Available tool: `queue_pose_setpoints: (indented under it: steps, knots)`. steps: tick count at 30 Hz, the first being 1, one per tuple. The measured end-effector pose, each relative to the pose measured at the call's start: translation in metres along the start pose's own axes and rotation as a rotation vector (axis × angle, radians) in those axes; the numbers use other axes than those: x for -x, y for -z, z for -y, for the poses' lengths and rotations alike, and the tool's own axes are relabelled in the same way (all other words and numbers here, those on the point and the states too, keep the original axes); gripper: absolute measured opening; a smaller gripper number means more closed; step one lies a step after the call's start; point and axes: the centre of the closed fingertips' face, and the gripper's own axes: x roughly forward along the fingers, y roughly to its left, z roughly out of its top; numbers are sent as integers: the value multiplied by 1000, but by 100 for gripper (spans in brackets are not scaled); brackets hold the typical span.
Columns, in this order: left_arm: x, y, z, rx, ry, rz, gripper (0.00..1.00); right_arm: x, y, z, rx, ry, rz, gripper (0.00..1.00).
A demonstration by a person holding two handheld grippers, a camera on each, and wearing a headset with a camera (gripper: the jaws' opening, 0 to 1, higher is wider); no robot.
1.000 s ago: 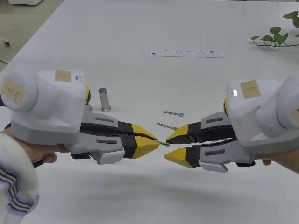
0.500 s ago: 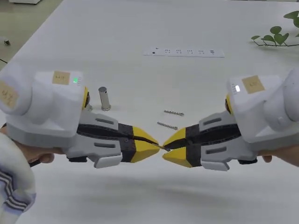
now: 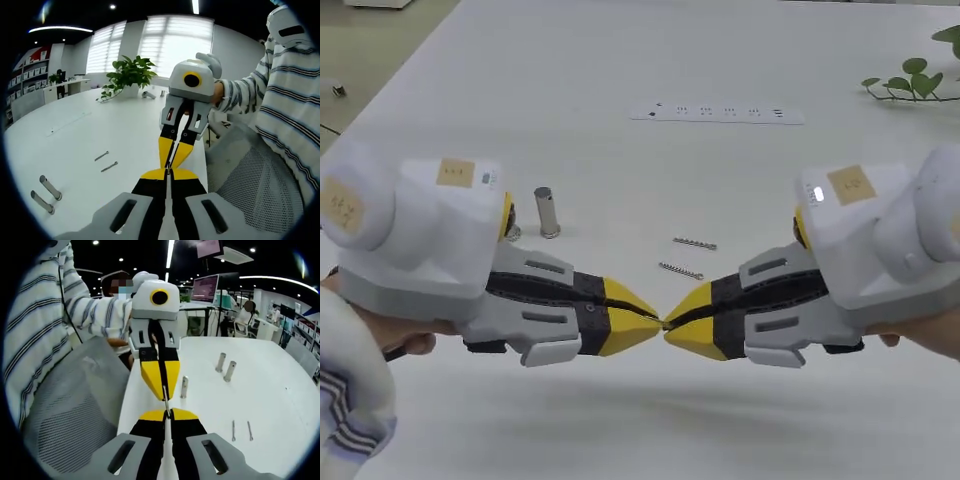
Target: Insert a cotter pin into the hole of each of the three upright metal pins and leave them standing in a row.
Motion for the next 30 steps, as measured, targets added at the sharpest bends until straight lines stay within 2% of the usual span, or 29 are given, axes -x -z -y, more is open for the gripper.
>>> queue_pose_setpoints:
  steps: [6, 7, 8, 9, 11, 19, 22, 24, 26, 30]
  knots:
    - [0, 4, 3, 9, 10, 5, 0, 0, 1, -6, 27, -21, -24, 4]
    - [0, 5, 4, 21, 10, 2, 0, 0, 1, -6, 30, -24, -29, 4]
    - [0, 6, 5, 64, 13, 0, 0, 0, 2, -7, 31, -27, -35, 4]
    - [0, 7, 4, 72, 9, 0, 0, -1, 2, -8, 31, -30, -39, 3]
    - [0, 7, 4, 50, 8, 0, 1, -2, 2, -8, 26, -31, -43, 3]
    - [2, 10, 4, 28, 0, 6, 1, -4, 3, -9, 18, -34, -48, 3]
    - [2, 14, 0, 22, -9, 1, 1, -5, 3, -8, 8, -30, -50, 3]
    - [5, 19, -4, 13, -29, -2, 2, -5, 2, -5, -25, -14, -46, 3]
    - [9, 23, -10, 13, -58, -1, 5, -4, 2, -3, -30, -11, -45, 3]
    - [19, 26, -20, -4, -111, -6, 21, -5, 9, 1, -4, 12, -91, 3]
